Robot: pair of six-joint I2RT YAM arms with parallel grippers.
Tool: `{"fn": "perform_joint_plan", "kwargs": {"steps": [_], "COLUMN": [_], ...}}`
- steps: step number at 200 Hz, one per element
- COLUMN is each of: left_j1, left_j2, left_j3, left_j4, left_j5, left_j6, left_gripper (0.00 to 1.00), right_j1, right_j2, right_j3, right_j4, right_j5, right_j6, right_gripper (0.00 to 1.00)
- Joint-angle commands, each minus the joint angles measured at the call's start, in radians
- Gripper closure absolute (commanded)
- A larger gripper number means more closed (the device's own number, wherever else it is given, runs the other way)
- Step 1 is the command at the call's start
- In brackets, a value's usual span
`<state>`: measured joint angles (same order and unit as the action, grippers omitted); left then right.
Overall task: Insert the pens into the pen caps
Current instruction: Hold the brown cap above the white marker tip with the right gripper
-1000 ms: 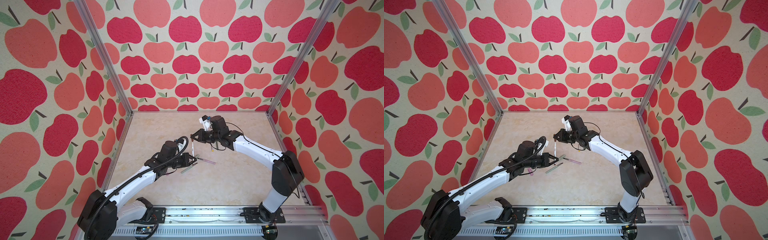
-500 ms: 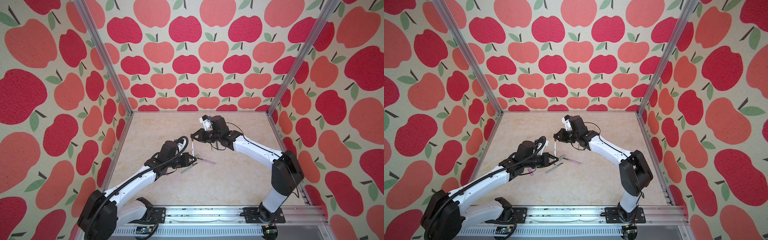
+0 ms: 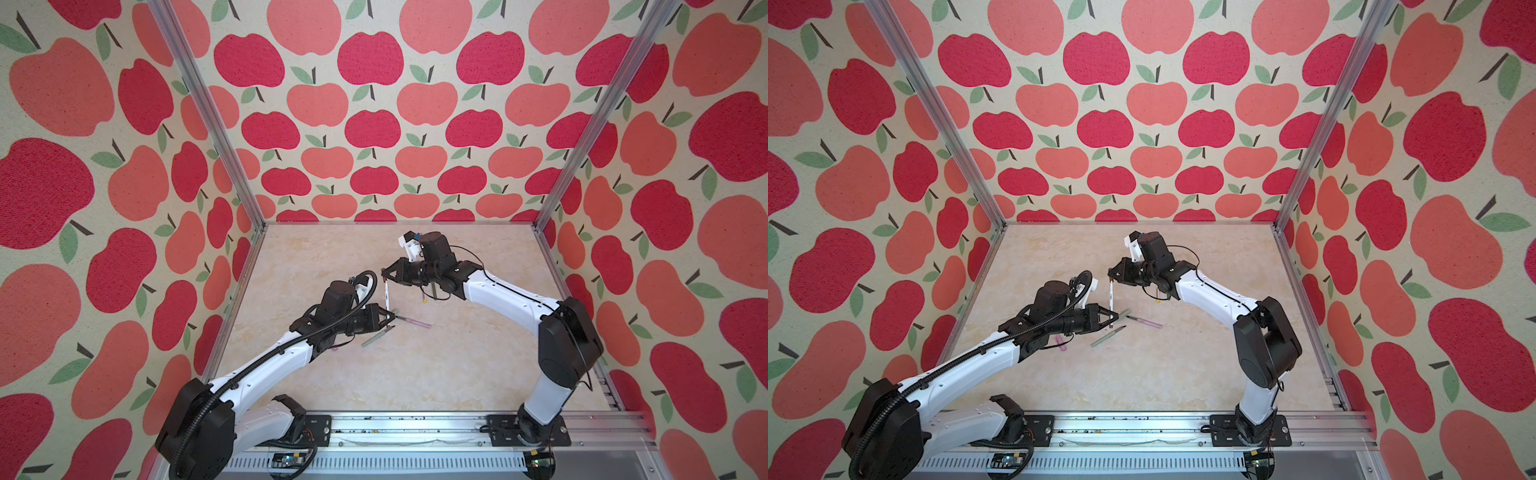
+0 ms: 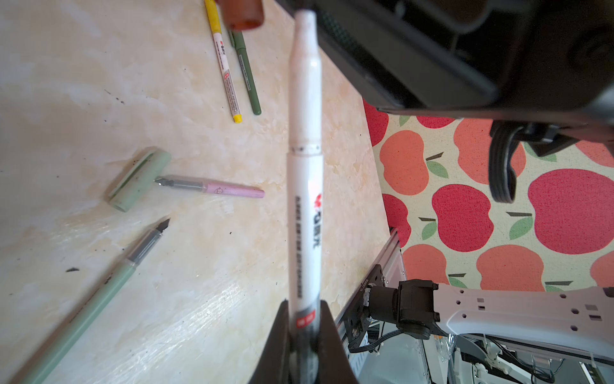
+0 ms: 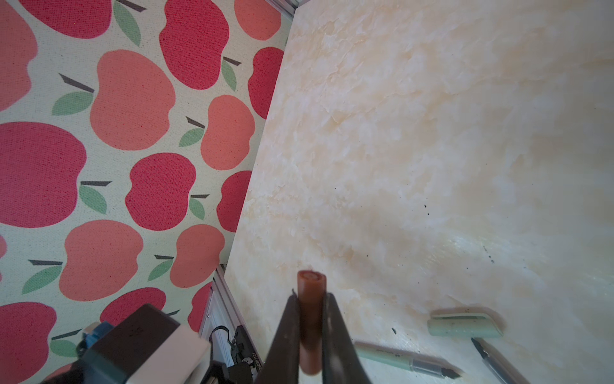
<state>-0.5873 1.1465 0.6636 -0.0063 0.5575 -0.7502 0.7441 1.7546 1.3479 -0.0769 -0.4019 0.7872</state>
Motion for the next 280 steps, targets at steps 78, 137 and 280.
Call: {"fn": "perform_joint_plan", "kwargs": {"steps": [78,137,280], "left_j1": [-0.006,-0.005,-0.005], "left_j2": [0.011,0.003,-0.013], "left_j3": [0.001,0.006,0.012], "left_j4": [0.017,0.014,0.000], "left_j5": [0.004,0.004,0.001], "left_j6": [-0.008,-0.006,-0.003], "left_gripper": [1.00,1.00,1.00], "right_j1": [-0.006,0.001,0.015], "right_j2": [-0.080,-0.087,-0.060], "right_j3": [0.024,0.005,-0.008], "right_j4": [0.009,-0.008,-0.008], "right_j5": [0.020,0.027,0.044], "right_j6": [0.006,-0.004,-0.011], "right_gripper": [0.94,0.95,0.95]}}
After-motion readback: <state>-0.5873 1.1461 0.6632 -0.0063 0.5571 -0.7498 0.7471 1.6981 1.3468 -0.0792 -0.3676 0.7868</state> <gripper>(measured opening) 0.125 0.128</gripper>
